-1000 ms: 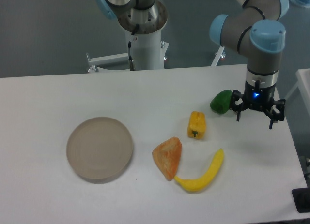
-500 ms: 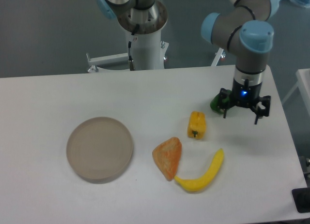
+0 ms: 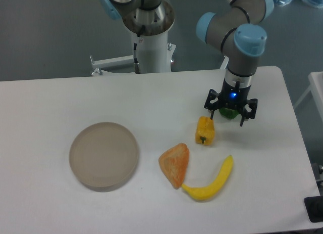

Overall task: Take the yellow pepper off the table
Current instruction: 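Move the open gripper over the small yellow pepper, then lower the gripper onto the yellow pepper and close on it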

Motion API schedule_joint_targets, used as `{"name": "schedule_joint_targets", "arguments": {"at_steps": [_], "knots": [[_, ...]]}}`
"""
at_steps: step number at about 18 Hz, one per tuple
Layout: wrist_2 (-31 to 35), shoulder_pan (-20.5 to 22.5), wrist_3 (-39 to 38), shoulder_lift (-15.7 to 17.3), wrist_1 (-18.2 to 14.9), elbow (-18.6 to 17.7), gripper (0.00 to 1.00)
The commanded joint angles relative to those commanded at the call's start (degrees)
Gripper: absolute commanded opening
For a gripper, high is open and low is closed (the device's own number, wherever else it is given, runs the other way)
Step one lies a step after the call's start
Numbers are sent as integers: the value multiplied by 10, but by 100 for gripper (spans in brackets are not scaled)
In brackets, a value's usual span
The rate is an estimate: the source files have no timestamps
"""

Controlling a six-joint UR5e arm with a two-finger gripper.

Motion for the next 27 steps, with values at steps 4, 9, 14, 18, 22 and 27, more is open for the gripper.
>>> {"name": "schedule_joint_targets", "arguments": {"at_steps": [4,9,14,18,22,27], "knots": [[0,-4,2,12,9,-22,100],[-1,-14,4,11,21,-38,100],[0,-23,4,5,41,-46,100],[2,-32,4,-3,44,-47,100],[3,-32,5,-8,47,-46,100],[3,-33,6,-15,61,-47,97]]}}
